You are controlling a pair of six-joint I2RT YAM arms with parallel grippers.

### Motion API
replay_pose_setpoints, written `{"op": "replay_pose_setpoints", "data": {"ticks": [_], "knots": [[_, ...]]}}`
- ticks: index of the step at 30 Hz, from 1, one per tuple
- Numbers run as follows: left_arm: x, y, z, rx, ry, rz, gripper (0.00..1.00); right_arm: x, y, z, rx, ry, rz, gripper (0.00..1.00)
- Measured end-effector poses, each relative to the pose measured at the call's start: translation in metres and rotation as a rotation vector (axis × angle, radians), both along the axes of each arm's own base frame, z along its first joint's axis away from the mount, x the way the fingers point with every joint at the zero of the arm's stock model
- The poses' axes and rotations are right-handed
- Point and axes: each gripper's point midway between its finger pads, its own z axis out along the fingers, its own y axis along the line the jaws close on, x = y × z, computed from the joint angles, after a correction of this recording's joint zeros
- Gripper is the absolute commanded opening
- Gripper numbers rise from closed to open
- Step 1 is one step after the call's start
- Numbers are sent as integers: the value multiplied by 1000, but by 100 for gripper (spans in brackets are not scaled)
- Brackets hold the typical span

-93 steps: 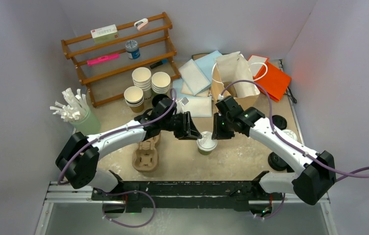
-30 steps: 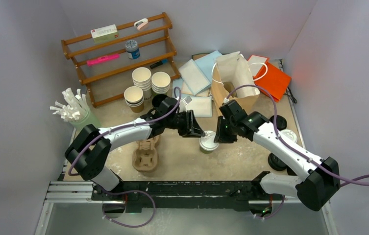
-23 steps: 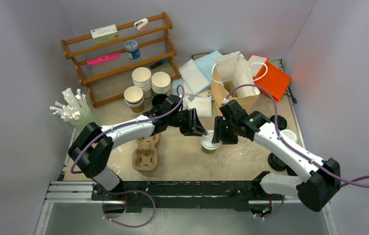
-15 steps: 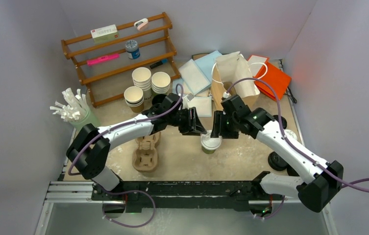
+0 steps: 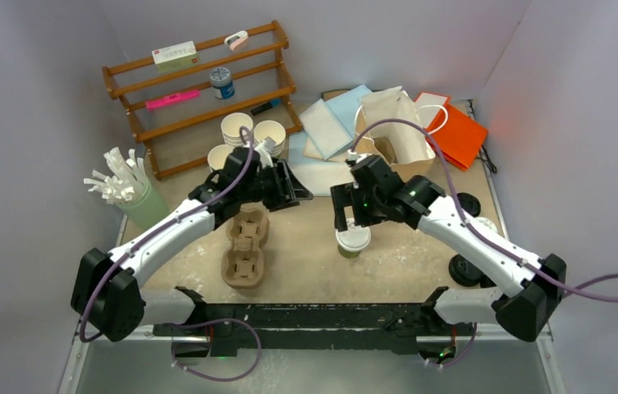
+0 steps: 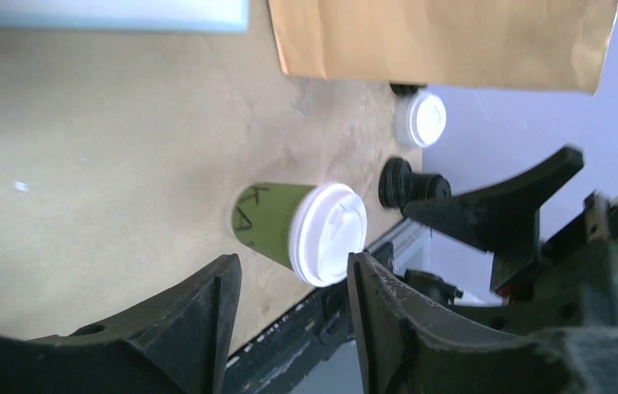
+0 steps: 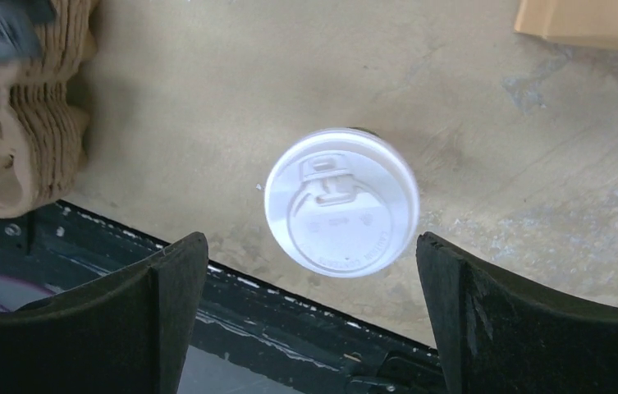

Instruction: Pack the takeout coffee

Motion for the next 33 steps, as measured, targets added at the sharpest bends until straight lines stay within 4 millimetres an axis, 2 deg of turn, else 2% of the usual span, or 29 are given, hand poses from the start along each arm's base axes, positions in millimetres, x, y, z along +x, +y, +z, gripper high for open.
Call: {"op": "replay_pose_setpoints", "data": {"ticks": [5,7,12,22,27,33], "knots": [[17,36,5,39,-34,104,68,-8,21,-16,-97,2,76,99],[22,47,1,62,-30,128,75,-7,17,-25,-145,15,68,98],[25,66,-13,130,0,173,83,-4,10,-31,-191,17,48,98],[23,70,-15,155,-7,170,86,-8,8,-40,-200,42,37,96],[23,71,-15,159,-13,164,86,-7,7,-49,-227,63,23,89],[21,69,-15,158,-17,147,84,-9,5,-56,-237,80,4,91]]}}
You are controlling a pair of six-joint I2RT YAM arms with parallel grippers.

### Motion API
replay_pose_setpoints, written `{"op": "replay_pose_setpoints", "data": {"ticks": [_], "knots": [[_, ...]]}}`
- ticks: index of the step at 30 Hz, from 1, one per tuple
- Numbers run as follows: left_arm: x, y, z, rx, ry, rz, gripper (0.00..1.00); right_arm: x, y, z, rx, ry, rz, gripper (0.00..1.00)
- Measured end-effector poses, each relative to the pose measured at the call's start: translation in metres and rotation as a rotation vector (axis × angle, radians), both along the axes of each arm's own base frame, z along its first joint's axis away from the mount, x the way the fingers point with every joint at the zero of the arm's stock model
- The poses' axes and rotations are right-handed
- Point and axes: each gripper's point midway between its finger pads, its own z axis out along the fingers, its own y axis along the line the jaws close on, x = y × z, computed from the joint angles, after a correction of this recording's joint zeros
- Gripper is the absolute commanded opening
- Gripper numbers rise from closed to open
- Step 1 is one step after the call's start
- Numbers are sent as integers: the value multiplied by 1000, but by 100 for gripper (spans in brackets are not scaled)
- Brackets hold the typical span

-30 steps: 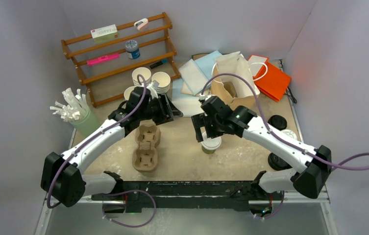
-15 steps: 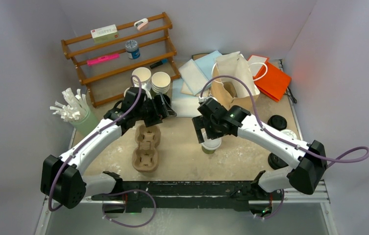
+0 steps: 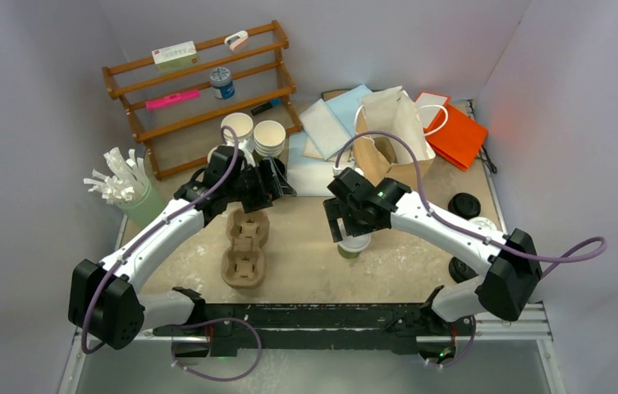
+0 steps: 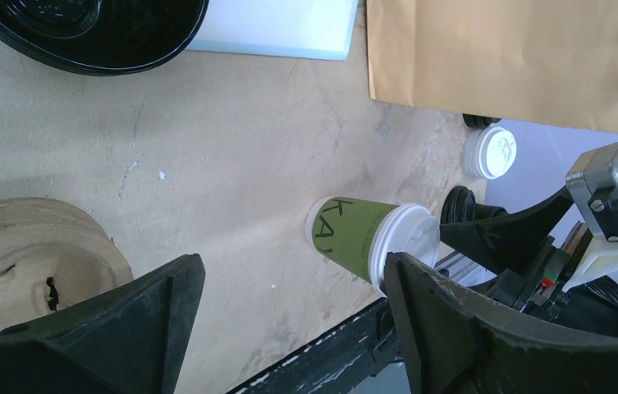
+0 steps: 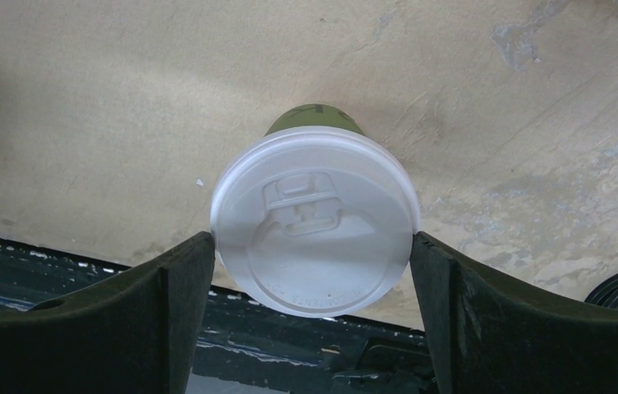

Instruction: Pack the takeout coffee

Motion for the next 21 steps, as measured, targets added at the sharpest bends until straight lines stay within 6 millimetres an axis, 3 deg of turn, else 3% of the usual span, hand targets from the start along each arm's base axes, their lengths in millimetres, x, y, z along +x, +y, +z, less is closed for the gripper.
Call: {"op": "replay_pose_setpoints", "data": {"ticks": [8,15,18,21], "knots": [[-2,-3,0,-11,7,-16,83,1,0,0,3,-3,-22,80],[-3,-4,2,-20,8,-27,82,0,-1,2,3,1,-41,78],[-3,-5,2,-21,3,-32,82,-1,-2,13,18,-9,-46,77],[-4,-4,2,-16,-3,-39,81,2,1,42,82,-66,-50,76]]}}
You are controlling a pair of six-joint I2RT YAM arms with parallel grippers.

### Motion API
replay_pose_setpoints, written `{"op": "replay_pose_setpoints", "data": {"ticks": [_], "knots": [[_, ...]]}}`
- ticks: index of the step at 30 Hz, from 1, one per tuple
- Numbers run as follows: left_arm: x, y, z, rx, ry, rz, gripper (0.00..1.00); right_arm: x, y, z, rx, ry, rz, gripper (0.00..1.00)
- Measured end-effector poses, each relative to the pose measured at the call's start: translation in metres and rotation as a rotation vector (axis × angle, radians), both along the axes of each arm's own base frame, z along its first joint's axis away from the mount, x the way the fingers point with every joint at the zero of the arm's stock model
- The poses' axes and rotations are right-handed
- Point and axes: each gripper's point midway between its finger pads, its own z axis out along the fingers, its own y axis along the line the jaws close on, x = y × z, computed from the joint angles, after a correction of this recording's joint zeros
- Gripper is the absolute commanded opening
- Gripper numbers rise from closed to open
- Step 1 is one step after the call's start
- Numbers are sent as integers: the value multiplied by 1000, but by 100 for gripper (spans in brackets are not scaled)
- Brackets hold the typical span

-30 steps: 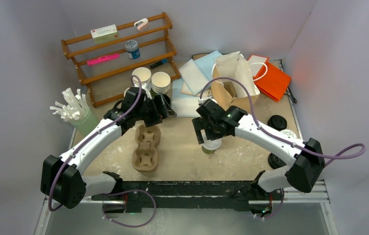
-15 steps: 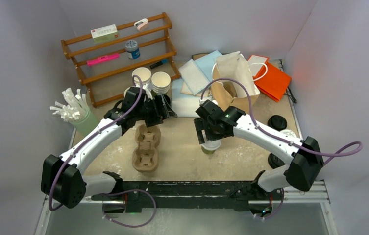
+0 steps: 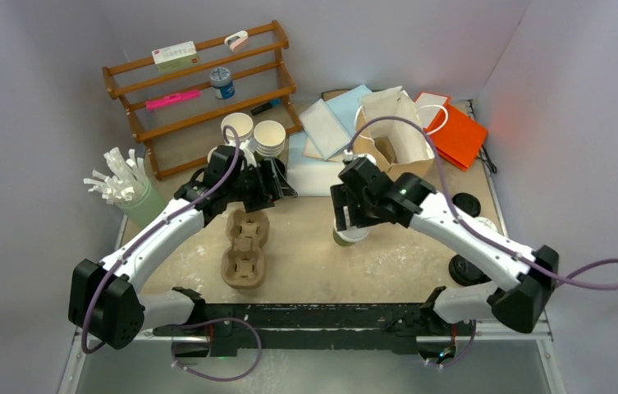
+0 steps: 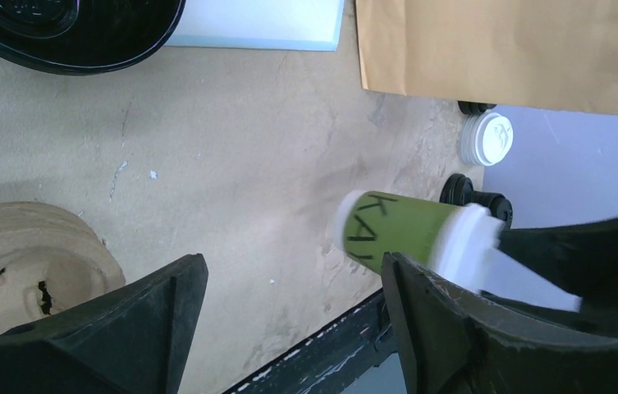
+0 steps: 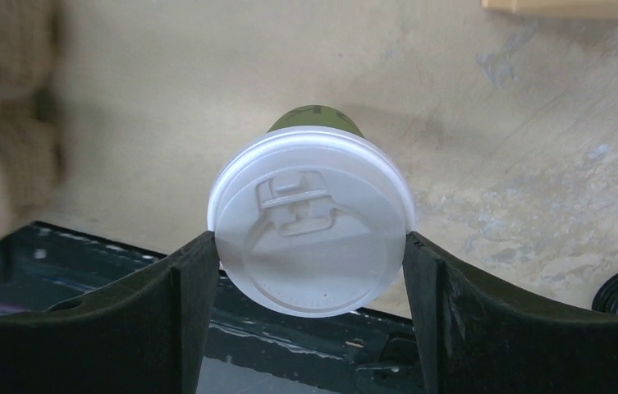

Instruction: Pack the takeout coffee

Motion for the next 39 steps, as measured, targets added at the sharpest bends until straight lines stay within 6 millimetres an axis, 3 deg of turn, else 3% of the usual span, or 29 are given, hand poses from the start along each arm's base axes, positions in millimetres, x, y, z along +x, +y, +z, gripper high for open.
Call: {"op": "replay_pose_setpoints", "data": {"ticks": [3,6,11,16,19,25,30,34,36,39], "knots": [[0,0,0,9,-12,-10,81,3,4,44,100,-87,-5,73],[2,0,3,15,-32,-21,81,6,6,103,226,-198,-6,72],[11,-3,25,8,-102,-38,81,8,6,189,402,-373,-2,69],[17,-7,39,-13,-154,-46,80,23,0,239,442,-526,-24,65],[24,-12,53,-32,-193,-63,80,43,-11,264,397,-641,-93,64],[66,-48,111,-114,-350,-107,80,74,-50,287,232,-802,-279,61],[89,-100,147,-159,-475,-138,81,91,-90,286,101,-841,-425,60],[90,-146,158,-192,-533,-163,81,104,-121,275,39,-814,-518,59],[92,-162,157,-203,-543,-170,81,108,-125,268,29,-790,-526,58],[103,-175,151,-206,-538,-161,75,115,-112,256,56,-741,-493,58]]}}
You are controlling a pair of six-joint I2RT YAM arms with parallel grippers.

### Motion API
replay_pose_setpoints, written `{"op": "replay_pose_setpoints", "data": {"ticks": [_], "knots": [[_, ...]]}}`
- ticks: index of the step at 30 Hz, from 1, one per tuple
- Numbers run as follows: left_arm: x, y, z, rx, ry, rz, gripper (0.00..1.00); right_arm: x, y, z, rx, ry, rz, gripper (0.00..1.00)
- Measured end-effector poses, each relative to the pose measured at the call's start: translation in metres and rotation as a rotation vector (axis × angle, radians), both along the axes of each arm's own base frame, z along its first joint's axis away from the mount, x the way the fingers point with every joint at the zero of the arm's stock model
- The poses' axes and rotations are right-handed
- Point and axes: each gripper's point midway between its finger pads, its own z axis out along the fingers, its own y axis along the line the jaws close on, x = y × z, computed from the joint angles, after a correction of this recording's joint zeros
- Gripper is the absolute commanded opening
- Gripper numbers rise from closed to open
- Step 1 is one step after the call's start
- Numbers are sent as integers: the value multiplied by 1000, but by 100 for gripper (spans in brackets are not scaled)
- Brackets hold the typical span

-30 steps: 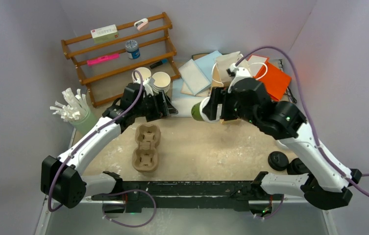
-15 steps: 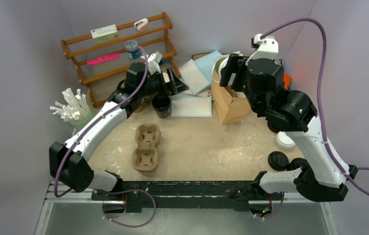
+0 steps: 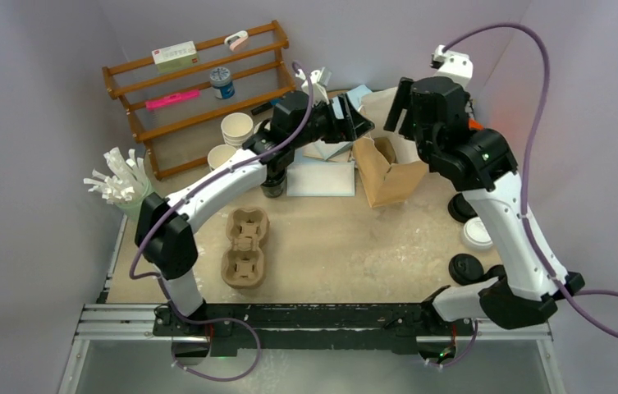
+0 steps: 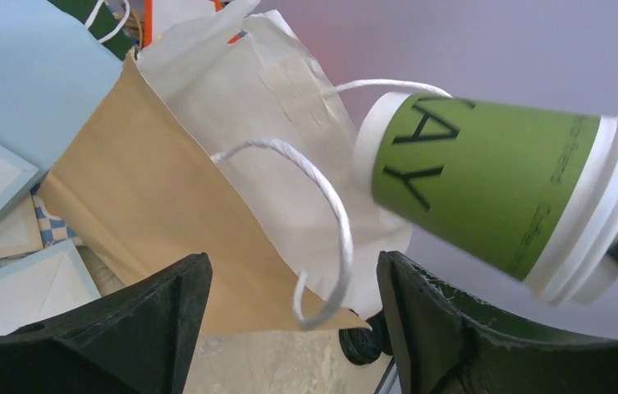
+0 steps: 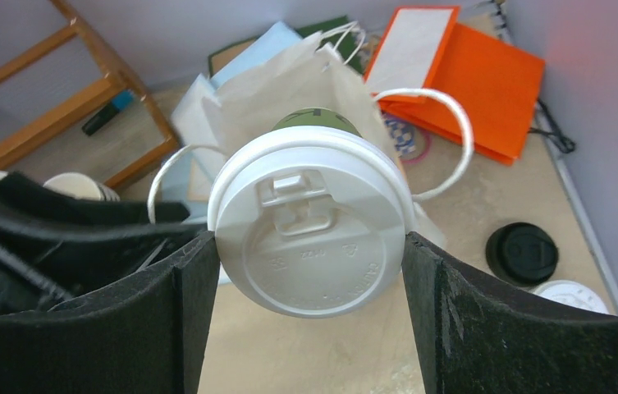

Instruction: Pack the takeout coffee

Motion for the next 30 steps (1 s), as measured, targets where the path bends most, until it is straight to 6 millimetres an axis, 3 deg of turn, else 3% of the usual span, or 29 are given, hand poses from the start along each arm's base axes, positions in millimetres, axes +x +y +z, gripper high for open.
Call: {"op": "replay_pose_setpoints", "data": {"ticks": [6,11,20,25,30], "knots": [[23,-15,-7,0,16,17,41,16,31,-38,17,125,69,55],[22,-14,-14,35,55,20,1,21,37,-70,-7,236,50,54],[4,-15,-18,35,123,-45,0,4,19,-91,18,358,-1,51],[-30,-6,-11,-5,186,-115,0,-18,20,-104,52,468,25,43],[-70,15,11,-62,226,-158,0,-52,32,-113,161,548,104,39]]}}
